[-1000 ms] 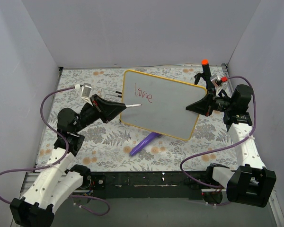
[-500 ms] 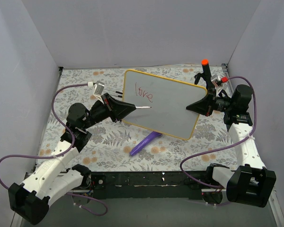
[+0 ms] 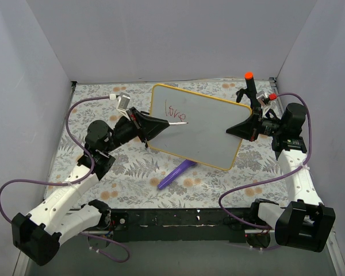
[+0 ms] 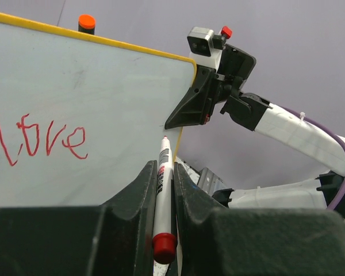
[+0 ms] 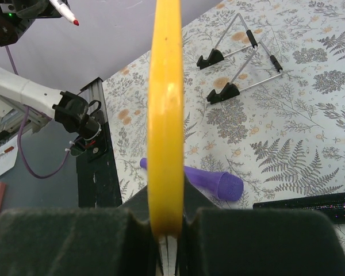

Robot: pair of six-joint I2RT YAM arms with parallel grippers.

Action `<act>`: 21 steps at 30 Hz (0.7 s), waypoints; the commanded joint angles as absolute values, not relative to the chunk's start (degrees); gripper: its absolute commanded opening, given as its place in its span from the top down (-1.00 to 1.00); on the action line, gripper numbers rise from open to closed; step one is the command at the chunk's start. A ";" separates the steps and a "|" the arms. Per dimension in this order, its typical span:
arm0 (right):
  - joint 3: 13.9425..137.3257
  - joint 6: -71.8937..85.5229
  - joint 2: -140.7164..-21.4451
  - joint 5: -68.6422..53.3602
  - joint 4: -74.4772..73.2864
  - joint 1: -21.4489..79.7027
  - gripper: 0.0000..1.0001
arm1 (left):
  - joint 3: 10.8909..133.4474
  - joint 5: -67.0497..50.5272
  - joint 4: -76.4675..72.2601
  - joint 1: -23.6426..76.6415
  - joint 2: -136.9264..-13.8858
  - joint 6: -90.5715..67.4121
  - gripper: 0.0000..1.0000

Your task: Write a sentence on the whiteboard

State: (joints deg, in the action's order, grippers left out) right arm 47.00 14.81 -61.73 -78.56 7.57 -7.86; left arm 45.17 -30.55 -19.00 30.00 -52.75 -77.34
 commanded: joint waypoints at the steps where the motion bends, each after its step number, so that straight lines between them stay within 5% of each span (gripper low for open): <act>1: 49.57 15.47 -60.47 -80.86 10.63 -8.17 0.97 | 48.87 -28.48 -20.92 31.73 -54.05 -76.55 1.00; 14: 49.66 15.29 -60.82 -80.86 10.55 -8.09 0.97 | 50.44 -18.73 -17.15 37.08 -52.82 -71.81 1.00; 21: 51.93 12.67 -61.00 -79.81 6.18 -8.17 0.97 | 56.95 -2.75 -8.44 49.99 -53.61 -61.63 1.00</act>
State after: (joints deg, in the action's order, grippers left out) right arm 47.09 14.46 -61.87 -78.48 7.18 -7.88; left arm 52.18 -14.48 -13.19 44.25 -54.30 -69.54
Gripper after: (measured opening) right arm 0.101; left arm 0.109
